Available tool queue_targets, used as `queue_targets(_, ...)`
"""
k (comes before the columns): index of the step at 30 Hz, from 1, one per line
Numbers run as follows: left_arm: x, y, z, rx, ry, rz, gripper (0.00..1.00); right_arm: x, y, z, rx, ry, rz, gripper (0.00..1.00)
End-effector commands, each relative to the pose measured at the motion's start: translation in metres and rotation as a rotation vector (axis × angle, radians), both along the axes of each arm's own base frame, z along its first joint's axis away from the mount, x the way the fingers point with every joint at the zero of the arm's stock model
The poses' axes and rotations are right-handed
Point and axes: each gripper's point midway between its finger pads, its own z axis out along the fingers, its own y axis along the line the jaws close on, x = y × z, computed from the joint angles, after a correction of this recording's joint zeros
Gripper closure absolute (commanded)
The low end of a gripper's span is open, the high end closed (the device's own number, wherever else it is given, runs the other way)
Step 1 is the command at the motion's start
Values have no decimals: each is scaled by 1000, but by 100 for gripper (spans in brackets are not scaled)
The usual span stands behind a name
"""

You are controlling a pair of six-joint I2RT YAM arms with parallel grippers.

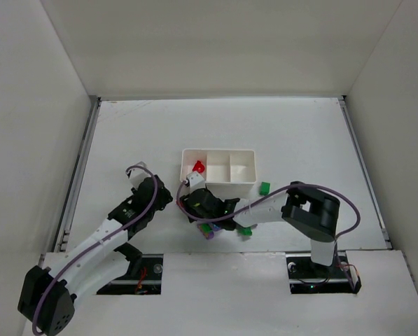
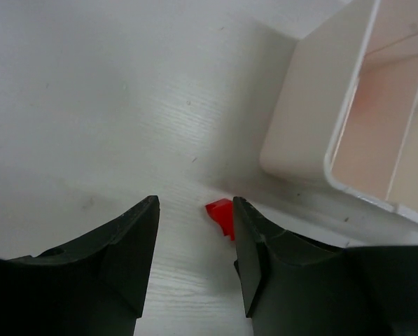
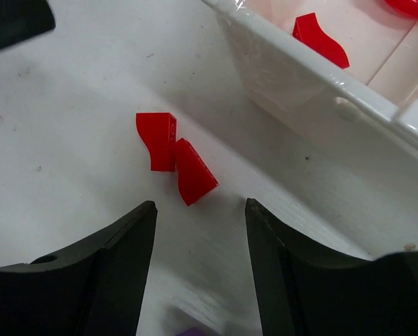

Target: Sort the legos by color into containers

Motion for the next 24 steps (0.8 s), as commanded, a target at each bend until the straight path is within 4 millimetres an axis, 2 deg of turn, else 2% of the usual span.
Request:
queue_targets(1, -16, 7, -19, -4, 71, 32, 57, 13, 13, 11, 21, -21, -3, 41)
queue_targets(8, -23, 5, -33, -8, 105, 31, 57, 18, 17, -2, -26, -31, 3, 42)
queue_targets(14, -25, 6, -35, -8, 109, 35, 56, 16, 16, 3, -21, -31, 2, 67)
queue_targets(19, -23, -2, -31, -30, 110, 12, 54, 11, 6, 32, 30, -47, -1, 72)
queue_targets(24, -20, -16, -31, -47, 110, -25, 52, 0, -10, 73, 122, -62, -10, 73)
